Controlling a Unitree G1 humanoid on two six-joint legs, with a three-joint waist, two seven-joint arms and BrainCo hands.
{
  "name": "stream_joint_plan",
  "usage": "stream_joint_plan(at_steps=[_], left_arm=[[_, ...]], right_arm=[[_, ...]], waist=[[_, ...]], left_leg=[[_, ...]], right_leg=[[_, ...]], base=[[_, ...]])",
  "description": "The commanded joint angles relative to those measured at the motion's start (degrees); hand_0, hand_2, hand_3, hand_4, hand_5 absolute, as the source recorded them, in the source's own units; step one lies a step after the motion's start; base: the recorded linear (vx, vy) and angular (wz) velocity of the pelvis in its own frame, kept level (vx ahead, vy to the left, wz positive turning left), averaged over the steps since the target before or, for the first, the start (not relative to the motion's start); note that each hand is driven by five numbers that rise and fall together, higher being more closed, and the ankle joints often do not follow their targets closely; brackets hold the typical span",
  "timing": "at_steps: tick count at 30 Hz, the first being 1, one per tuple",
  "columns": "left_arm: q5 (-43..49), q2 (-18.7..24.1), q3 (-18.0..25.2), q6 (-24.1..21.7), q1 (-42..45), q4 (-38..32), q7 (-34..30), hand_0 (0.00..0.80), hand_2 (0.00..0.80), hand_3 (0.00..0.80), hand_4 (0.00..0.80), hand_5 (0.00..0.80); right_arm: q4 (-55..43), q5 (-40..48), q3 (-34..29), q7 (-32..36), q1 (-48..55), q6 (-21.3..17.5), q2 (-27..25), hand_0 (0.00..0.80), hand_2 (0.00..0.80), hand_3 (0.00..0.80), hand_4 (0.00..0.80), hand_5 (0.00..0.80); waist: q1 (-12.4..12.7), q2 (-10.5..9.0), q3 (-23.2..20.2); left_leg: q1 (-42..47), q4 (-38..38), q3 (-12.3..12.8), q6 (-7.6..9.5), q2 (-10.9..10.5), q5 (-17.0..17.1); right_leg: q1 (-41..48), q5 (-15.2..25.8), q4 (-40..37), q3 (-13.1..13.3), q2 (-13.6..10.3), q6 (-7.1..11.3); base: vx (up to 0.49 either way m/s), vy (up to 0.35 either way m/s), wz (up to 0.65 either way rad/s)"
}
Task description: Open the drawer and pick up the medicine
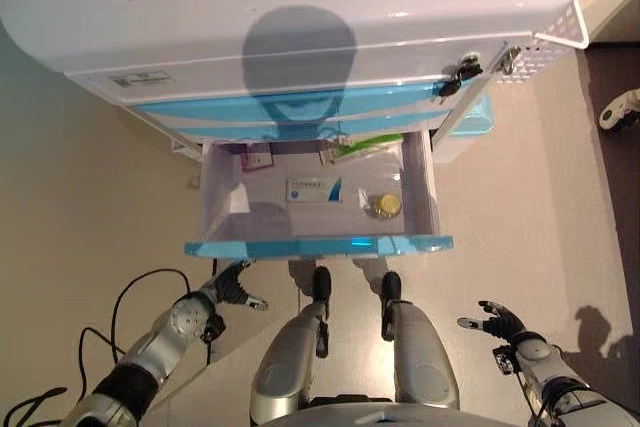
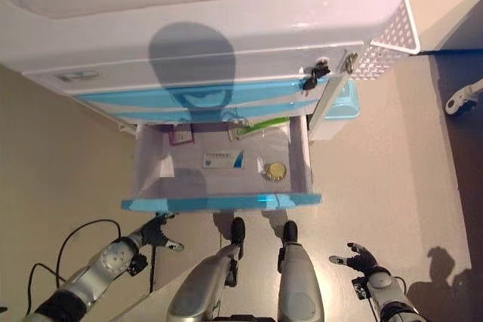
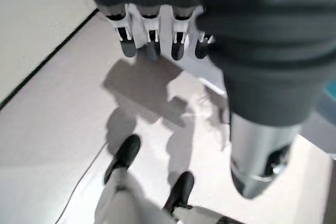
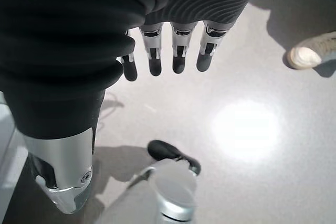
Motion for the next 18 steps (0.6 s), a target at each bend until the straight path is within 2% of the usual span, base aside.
stream_joint_plan(at_steps=[1,8,11,12,13,14,18], left_arm=[[-0.50,1.60,4.69,-1.16,-1.07,-5.50,1.04,0.000,0.000,0.000,0.000,0.000],[0.60,2.80,5.45,-0.12,-8.31,-1.39,3.38,0.000,0.000,0.000,0.000,0.000],[-0.52,3.42,5.53,0.39,-13.38,2.81,5.21,0.000,0.000,0.000,0.000,0.000],[-0.64,3.62,5.53,0.63,-16.93,6.73,6.80,0.000,0.000,0.000,0.000,0.000],[-0.64,3.61,5.49,0.61,-16.98,6.77,6.82,0.000,0.000,0.000,0.000,0.000],[1.00,4.57,4.68,1.19,-20.85,10.41,8.34,0.000,0.000,0.000,0.000,0.000],[4.45,6.08,3.37,1.97,-26.79,14.53,10.99,0.000,0.000,0.000,0.000,0.000]], right_arm=[[-0.51,-0.52,2.13,0.53,2.46,0.69,-2.72,0.000,0.000,0.000,0.000,0.000],[-0.35,-0.81,2.94,1.44,3.48,0.66,-2.27,0.000,0.000,0.000,0.000,0.000],[-0.72,-0.49,3.75,1.91,3.77,0.65,-2.25,0.000,0.000,0.000,0.000,0.000],[-1.02,-0.32,4.14,2.16,4.21,0.56,-2.02,0.000,0.000,0.000,0.000,0.000],[-1.02,-0.32,4.12,2.16,4.21,0.56,-2.02,0.000,0.000,0.000,0.000,0.000],[-1.04,-0.02,4.42,2.27,4.47,0.42,-1.76,0.000,0.000,0.000,0.000,0.000],[-1.60,0.13,5.32,2.21,4.95,-0.21,-1.33,0.000,0.000,0.000,0.000,0.000]], waist=[[-1.24,-1.51,-2.69],[-2.46,-2.98,-4.13],[-2.83,-3.76,-4.34],[-3.27,-4.30,-4.53],[-3.22,-4.30,-4.55],[-3.67,-4.80,-4.71],[-4.30,-5.71,-4.92]], left_leg=[[-5.07,11.77,-0.81,2.63,-2.31,-7.43],[-10.08,16.95,1.42,3.18,-1.37,-9.73],[-11.72,18.70,2.91,3.58,-0.88,-10.68],[-12.88,20.21,3.81,3.81,-0.50,-11.29],[-12.93,20.25,3.84,3.82,-0.49,-11.31],[-13.76,21.25,4.65,3.94,-0.05,-11.88],[-14.68,22.40,5.88,4.12,0.61,-12.64]], right_leg=[[-3.03,6.86,-1.38,-0.43,-0.47,1.84],[-8.71,6.34,1.77,2.46,1.18,1.39],[-10.55,6.01,2.60,3.86,2.01,1.39],[-11.96,5.97,3.56,4.89,2.61,1.34],[-12.01,5.96,3.59,4.92,2.63,1.34],[-12.79,5.85,3.97,5.66,3.01,1.32],[-14.15,5.83,4.33,6.78,3.88,1.35]], base=[[-0.024,0.019,-0.07],[-0.016,0.020,-0.15],[-0.015,0.025,-0.34],[-0.004,0.026,-0.26],[-0.010,0.040,-0.40],[-0.006,0.015,-0.33],[-0.011,0.013,-0.28]])
